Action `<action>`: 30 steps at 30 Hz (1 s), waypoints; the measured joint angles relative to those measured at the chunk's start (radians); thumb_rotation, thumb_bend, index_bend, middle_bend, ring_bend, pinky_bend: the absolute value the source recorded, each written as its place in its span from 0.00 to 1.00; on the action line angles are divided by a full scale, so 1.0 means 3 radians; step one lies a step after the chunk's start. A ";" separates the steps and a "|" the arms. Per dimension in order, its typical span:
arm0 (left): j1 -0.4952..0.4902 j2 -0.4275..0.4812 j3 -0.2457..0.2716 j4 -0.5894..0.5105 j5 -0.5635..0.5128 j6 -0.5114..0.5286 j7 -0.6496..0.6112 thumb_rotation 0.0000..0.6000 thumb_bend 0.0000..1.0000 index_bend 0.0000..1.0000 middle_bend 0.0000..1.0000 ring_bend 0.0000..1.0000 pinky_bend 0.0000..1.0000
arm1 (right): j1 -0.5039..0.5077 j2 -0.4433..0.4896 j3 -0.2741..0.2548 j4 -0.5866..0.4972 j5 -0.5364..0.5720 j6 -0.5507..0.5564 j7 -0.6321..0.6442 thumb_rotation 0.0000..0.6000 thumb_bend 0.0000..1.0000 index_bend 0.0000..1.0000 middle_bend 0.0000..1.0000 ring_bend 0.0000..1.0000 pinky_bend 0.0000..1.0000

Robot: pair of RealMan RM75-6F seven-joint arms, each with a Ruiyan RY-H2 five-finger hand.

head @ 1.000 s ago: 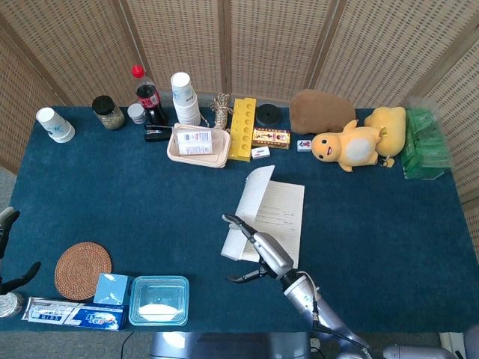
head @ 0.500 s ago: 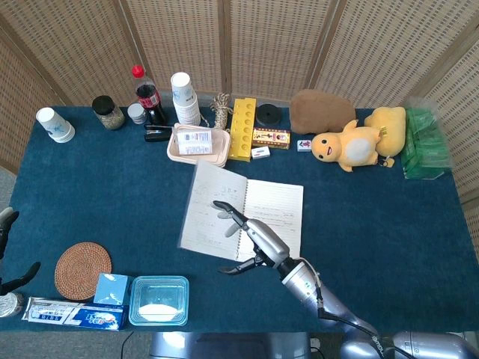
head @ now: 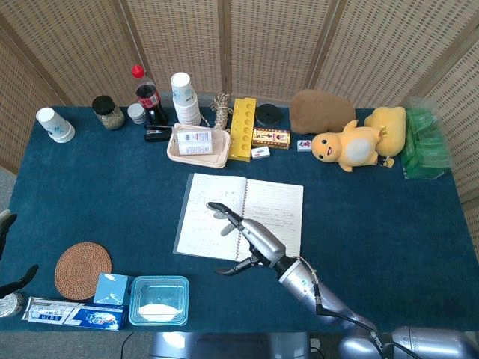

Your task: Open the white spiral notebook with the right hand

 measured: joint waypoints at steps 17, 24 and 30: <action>0.0014 -0.0104 0.0060 0.0122 -0.0204 -0.0178 0.0201 1.00 0.20 0.13 0.06 0.01 0.00 | -0.0492 0.0381 -0.0538 0.0479 -0.0586 0.0790 -0.0731 1.00 0.14 0.00 0.10 0.09 0.24; -0.0012 -0.0208 0.0062 0.0183 -0.0311 -0.0290 0.0322 1.00 0.20 0.14 0.06 0.01 0.00 | -0.0814 0.0529 -0.0819 0.0838 -0.0930 0.1246 -0.1189 1.00 0.15 0.04 0.11 0.09 0.23; -0.0033 -0.0302 0.0059 0.0233 -0.0363 -0.0336 0.0438 1.00 0.20 0.15 0.06 0.02 0.00 | -0.1052 0.0582 -0.0931 0.1034 -0.1001 0.1547 -0.1620 1.00 0.15 0.09 0.12 0.09 0.23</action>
